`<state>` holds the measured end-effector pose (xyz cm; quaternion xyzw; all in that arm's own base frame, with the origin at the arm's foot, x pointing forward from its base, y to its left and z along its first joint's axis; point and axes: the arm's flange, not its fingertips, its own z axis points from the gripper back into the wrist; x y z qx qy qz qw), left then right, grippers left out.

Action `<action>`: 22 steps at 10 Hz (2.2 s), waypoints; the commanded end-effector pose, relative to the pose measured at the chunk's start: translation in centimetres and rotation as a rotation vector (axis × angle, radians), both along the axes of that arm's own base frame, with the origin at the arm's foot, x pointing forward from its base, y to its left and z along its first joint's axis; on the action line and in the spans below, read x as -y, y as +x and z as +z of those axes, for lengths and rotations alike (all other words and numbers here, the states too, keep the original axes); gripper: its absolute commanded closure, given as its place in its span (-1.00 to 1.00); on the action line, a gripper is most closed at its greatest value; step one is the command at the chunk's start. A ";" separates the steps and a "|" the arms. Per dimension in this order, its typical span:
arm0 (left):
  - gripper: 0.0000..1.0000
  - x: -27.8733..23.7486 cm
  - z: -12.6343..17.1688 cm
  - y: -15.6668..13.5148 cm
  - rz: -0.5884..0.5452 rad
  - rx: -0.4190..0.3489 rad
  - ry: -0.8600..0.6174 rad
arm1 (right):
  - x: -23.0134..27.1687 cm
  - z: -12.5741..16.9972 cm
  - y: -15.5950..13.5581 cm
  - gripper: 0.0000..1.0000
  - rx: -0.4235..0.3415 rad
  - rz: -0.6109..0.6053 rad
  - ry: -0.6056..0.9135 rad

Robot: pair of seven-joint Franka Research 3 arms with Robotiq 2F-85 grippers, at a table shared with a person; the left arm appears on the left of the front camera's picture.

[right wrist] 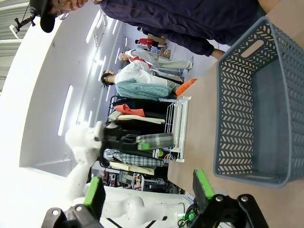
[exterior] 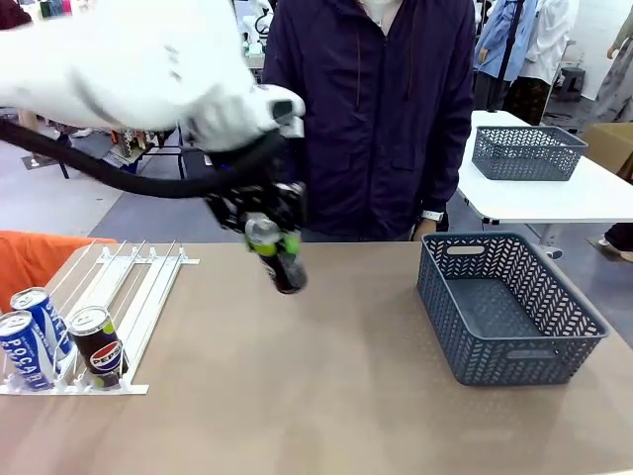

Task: Retrieve and store the cans from the dispenser.
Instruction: Pick up one can from the Automatic Can Dispenser and place it in the middle of the table.

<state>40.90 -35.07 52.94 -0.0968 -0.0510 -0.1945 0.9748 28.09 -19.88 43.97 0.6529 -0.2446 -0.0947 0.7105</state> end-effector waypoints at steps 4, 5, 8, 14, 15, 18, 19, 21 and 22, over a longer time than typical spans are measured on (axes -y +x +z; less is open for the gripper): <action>1.00 6.6 -9.0 5.2 -0.088 -0.070 0.184 | 0.1 0.1 -0.1 -1.00 0.011 0.008 -0.006; 1.00 6.8 -10.5 5.2 -0.103 -0.077 0.184 | 0.1 0.1 -0.1 -1.00 0.011 0.008 -0.006; 1.00 6.8 -11.7 5.2 -0.095 -0.111 0.222 | 0.1 0.1 -0.1 -1.00 0.011 0.008 -0.006; -1.00 6.7 -10.8 4.6 -0.063 -0.059 0.259 | 0.1 0.1 -0.1 -1.00 0.011 0.008 -0.006; -1.00 6.5 -9.3 3.8 -0.051 -0.017 0.238 | 0.1 0.1 -0.1 -1.00 0.011 0.008 -0.006; -1.00 0.7 2.4 -3.6 -0.030 0.110 0.090 | 0.1 0.1 -0.1 -1.00 0.011 0.008 -0.006; -1.00 -3.3 5.8 -5.6 -0.033 0.082 0.022 | 0.1 0.1 -0.1 -1.00 0.011 0.008 -0.006; -1.00 -13.2 9.4 -7.9 -0.006 0.073 -0.174 | 0.1 0.1 -0.1 -1.00 0.011 0.008 -0.006; -1.00 -19.7 10.4 -8.6 0.036 0.023 -0.305 | 0.1 0.1 -0.1 -1.00 0.011 0.008 -0.006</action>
